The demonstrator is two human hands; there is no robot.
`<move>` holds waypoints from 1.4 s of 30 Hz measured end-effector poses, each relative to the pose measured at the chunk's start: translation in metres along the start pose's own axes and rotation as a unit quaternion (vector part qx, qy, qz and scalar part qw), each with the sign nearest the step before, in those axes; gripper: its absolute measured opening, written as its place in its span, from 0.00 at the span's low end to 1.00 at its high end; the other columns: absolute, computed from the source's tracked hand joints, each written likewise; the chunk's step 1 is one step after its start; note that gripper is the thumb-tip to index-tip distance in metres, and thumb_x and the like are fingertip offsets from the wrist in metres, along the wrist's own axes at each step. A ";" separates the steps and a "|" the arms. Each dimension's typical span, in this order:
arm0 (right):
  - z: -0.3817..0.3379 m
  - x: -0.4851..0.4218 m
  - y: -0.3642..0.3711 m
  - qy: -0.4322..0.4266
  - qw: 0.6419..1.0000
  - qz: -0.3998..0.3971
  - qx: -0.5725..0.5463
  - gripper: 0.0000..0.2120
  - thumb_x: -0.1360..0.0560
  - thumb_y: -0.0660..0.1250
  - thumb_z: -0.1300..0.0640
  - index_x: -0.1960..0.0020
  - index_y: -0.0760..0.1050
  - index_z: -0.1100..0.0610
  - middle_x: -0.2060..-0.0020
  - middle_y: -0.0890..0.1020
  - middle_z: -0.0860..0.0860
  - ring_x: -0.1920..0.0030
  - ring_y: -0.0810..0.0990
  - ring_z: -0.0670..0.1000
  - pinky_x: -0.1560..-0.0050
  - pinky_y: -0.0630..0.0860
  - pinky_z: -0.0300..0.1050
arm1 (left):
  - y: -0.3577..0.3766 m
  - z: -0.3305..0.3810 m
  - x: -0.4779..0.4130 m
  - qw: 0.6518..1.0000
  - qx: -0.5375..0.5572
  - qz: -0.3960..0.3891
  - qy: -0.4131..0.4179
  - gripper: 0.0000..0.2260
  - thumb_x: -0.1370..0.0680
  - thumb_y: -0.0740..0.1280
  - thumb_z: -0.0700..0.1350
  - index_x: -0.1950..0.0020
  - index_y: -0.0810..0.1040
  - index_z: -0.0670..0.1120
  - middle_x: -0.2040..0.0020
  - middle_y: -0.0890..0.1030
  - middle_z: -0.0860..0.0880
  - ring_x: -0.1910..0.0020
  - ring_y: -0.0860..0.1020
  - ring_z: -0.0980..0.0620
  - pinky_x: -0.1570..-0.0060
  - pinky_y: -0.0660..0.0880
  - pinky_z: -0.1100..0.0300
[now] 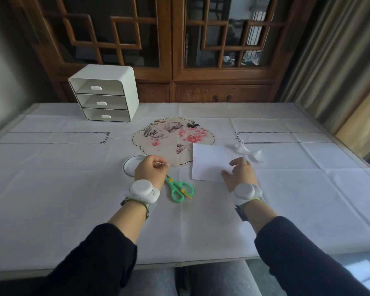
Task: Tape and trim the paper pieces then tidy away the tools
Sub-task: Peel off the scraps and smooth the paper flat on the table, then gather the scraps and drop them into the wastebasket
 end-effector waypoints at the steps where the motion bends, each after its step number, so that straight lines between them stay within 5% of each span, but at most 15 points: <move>1: -0.002 0.000 0.000 -0.005 1.000 -0.002 0.001 0.18 0.26 0.67 0.53 0.39 0.69 0.56 0.39 0.72 0.53 0.46 0.77 0.56 0.53 0.69 0.43 | 0.001 0.001 0.000 1.000 -0.005 0.003 0.004 0.07 0.28 0.66 0.41 0.62 0.75 0.53 0.60 0.83 0.48 0.63 0.80 0.46 0.61 0.73 0.60; 9: 0.013 -0.027 -0.035 0.021 0.993 0.098 -0.058 0.17 0.25 0.66 0.56 0.38 0.69 0.56 0.38 0.69 0.55 0.56 0.78 0.58 0.56 0.72 0.45 | 0.041 0.028 -0.008 0.996 -0.049 -0.030 0.063 0.04 0.26 0.65 0.42 0.55 0.78 0.49 0.59 0.81 0.50 0.59 0.80 0.46 0.58 0.73 0.59; 12: 0.023 -0.043 -0.045 0.048 0.989 0.122 -0.068 0.19 0.27 0.67 0.56 0.38 0.68 0.56 0.37 0.68 0.55 0.52 0.79 0.60 0.54 0.72 0.45 | 0.070 0.044 -0.014 0.993 -0.046 -0.056 0.092 0.05 0.26 0.65 0.41 0.52 0.79 0.47 0.59 0.80 0.50 0.59 0.77 0.50 0.57 0.72 0.61; 20: 0.043 -0.070 -0.048 0.091 0.993 0.068 -0.035 0.17 0.26 0.65 0.54 0.38 0.70 0.55 0.37 0.69 0.55 0.46 0.78 0.59 0.50 0.71 0.45 | 0.143 0.067 -0.024 0.963 -0.096 -0.163 0.192 0.12 0.26 0.66 0.38 0.44 0.76 0.45 0.42 0.76 0.47 0.52 0.76 0.47 0.54 0.65 0.69; 26: 0.055 -0.083 -0.051 0.080 0.995 0.059 -0.029 0.11 0.22 0.58 0.56 0.45 0.77 0.56 0.43 0.75 0.55 0.50 0.78 0.59 0.57 0.66 0.42 | 0.187 0.081 -0.029 0.924 -0.152 -0.242 0.255 0.17 0.26 0.65 0.35 0.38 0.75 0.45 0.35 0.73 0.48 0.47 0.76 0.47 0.44 0.71 0.60; 28: 0.060 -0.087 -0.052 0.086 0.993 0.070 -0.045 0.11 0.22 0.58 0.55 0.46 0.76 0.56 0.45 0.78 0.55 0.54 0.77 0.57 0.58 0.64 0.40 | 0.198 0.083 -0.031 0.912 -0.171 -0.265 0.263 0.19 0.26 0.64 0.33 0.37 0.75 0.46 0.32 0.71 0.49 0.38 0.73 0.48 0.39 0.69 0.60; 32: 0.063 -0.090 -0.055 0.093 0.988 0.082 -0.092 0.11 0.21 0.58 0.54 0.43 0.75 0.57 0.44 0.79 0.54 0.48 0.78 0.57 0.53 0.67 0.41 | 0.213 0.085 -0.035 0.886 -0.240 -0.314 0.242 0.21 0.25 0.61 0.34 0.33 0.72 0.47 0.28 0.66 0.50 0.37 0.74 0.48 0.43 0.63 0.67; 37: 0.063 -0.094 -0.054 0.084 0.986 0.088 -0.113 0.10 0.21 0.59 0.54 0.46 0.75 0.58 0.48 0.79 0.54 0.51 0.77 0.57 0.56 0.70 0.41 | 0.215 0.085 -0.035 0.886 -0.267 -0.319 0.207 0.23 0.34 0.57 0.47 0.43 0.80 0.43 0.40 0.76 0.41 0.42 0.76 0.43 0.41 0.71 0.54; 39: 0.065 -0.097 -0.055 0.076 0.988 0.088 -0.097 0.10 0.21 0.59 0.54 0.50 0.76 0.58 0.54 0.78 0.53 0.57 0.74 0.55 0.62 0.66 0.39 | 0.215 0.081 -0.035 0.892 -0.265 -0.297 0.213 0.19 0.30 0.59 0.47 0.46 0.82 0.42 0.44 0.77 0.40 0.44 0.76 0.42 0.43 0.71 0.55; 42: 0.064 -0.095 -0.057 0.075 0.985 0.104 -0.114 0.12 0.21 0.61 0.54 0.48 0.76 0.61 0.57 0.76 0.50 0.57 0.74 0.53 0.58 0.64 0.38 | 0.215 0.073 -0.037 0.908 -0.245 -0.244 0.234 0.10 0.26 0.65 0.37 0.48 0.83 0.41 0.47 0.78 0.40 0.46 0.76 0.42 0.48 0.71 0.57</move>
Point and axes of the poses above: each hand's wrist, its own x-axis away from the middle knuckle, its own y-axis out of the palm, z = x × y, the point moved 1 cm from there along -x, towards the middle knuckle
